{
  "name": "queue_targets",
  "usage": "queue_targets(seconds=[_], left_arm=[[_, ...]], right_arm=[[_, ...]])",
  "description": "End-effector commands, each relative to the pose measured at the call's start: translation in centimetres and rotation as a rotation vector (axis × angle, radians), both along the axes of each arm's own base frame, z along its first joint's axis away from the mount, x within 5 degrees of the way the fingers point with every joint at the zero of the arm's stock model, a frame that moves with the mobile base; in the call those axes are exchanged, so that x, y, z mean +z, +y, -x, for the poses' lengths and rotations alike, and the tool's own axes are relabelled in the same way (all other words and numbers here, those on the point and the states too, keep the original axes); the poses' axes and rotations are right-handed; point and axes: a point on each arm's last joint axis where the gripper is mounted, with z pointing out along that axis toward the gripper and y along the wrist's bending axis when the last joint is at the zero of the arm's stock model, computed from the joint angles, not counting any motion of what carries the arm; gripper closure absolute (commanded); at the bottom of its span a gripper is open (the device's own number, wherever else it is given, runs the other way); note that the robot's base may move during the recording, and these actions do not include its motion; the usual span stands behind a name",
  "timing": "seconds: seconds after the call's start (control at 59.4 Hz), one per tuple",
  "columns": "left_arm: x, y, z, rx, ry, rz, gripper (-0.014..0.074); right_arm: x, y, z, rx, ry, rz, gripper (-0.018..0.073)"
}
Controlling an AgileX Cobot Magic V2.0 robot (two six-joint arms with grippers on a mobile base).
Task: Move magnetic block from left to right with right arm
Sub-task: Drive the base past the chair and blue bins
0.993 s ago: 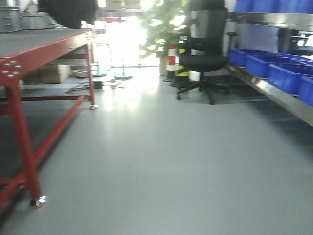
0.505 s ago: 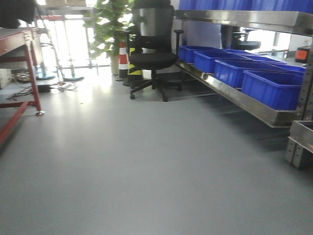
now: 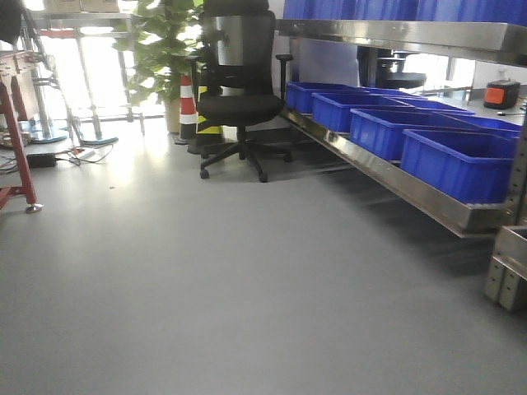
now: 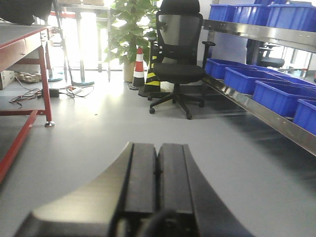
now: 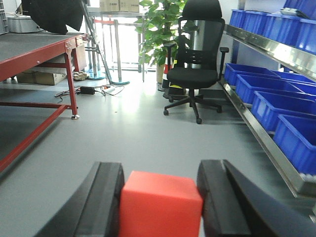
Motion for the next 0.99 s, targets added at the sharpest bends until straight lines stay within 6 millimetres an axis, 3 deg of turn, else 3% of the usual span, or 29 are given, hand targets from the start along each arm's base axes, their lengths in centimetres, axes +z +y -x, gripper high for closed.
queue_targets(seconds=[0.0,0.976], left_arm=[[0.58,-0.01,0.16,-0.003,-0.094,0.010,0.0713],[0.58,-0.01,0.16,-0.003,-0.094,0.010,0.0713]], right_arm=[[1.61,0.06,0.14,0.007,-0.105,-0.007,0.0400],[1.61,0.06,0.14,0.007,-0.105,-0.007,0.0400]])
